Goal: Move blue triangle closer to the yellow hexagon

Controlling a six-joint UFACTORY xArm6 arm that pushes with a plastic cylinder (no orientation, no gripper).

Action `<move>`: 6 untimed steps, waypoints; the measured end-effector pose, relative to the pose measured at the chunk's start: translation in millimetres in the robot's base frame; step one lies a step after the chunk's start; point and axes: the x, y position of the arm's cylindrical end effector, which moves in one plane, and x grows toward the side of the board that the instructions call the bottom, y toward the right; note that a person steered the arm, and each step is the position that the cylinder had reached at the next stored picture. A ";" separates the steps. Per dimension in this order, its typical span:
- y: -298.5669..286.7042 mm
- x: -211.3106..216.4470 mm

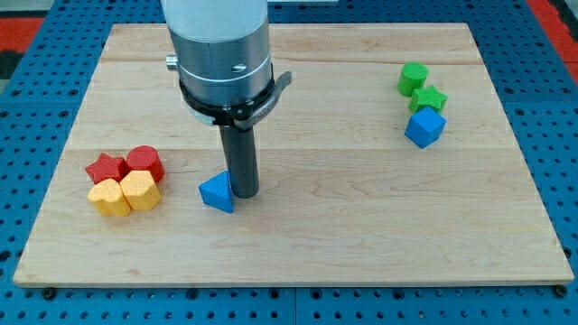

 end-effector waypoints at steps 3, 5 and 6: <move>-47.1 7.5; -52.5 -12.5; 30.4 -12.5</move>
